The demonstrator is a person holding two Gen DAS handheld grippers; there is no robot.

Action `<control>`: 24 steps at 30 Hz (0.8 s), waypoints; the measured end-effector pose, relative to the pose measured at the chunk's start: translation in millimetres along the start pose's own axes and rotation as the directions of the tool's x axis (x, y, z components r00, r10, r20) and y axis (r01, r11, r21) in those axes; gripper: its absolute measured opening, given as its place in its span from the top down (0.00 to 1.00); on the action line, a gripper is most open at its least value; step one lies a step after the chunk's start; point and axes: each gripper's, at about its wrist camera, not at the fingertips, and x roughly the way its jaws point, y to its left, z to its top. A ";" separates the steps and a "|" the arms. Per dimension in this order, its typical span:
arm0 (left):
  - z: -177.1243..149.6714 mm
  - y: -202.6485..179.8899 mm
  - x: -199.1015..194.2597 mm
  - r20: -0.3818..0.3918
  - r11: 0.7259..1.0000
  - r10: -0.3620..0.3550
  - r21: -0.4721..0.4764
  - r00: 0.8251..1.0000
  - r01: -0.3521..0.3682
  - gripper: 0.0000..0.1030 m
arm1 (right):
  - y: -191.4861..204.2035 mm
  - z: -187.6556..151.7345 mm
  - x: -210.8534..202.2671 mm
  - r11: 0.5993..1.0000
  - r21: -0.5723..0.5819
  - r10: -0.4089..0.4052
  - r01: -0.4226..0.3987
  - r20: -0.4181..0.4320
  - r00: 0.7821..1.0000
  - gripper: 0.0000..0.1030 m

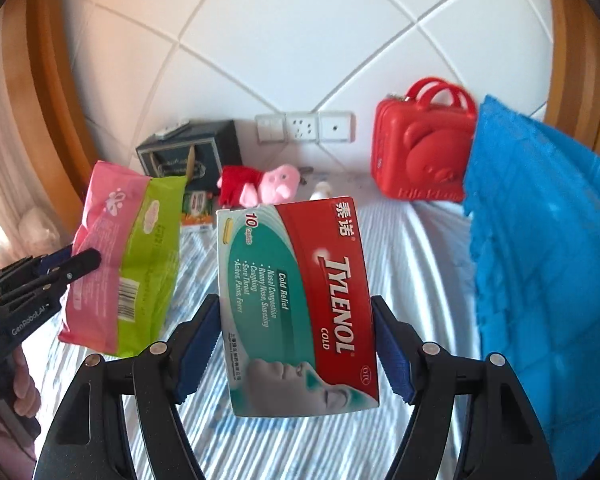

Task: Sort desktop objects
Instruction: 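Lift the wipes pack with the left tool while the right tool carries the Tylenol box over the bin, then open both tools to drop the wipes pack and Tylenol box into the blue bin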

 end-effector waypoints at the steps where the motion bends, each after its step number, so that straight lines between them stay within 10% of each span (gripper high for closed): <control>1: 7.4 -15.3 -7.2 0.023 1.000 -0.019 0.018 1.000 0.019 0.78 | -5.8 1.9 -16.8 1.000 0.002 -0.011 0.010 0.032 0.999 0.29; 9: 60.5 -147.9 -46.6 0.164 0.971 -0.220 0.133 0.962 0.199 0.78 | -91.1 8.2 -141.0 0.981 0.074 -0.192 0.179 0.236 0.953 0.29; 16: 85.9 -276.2 -55.9 0.180 0.920 -0.361 0.230 0.915 0.317 0.78 | -206.5 -11.2 -198.6 0.915 0.179 -0.397 0.363 0.230 0.888 0.29; 24: 72.4 -397.2 -15.3 0.003 0.891 -0.356 0.303 0.934 0.339 0.78 | -309.1 -40.5 -204.1 0.860 0.228 -0.496 0.457 0.162 0.853 0.29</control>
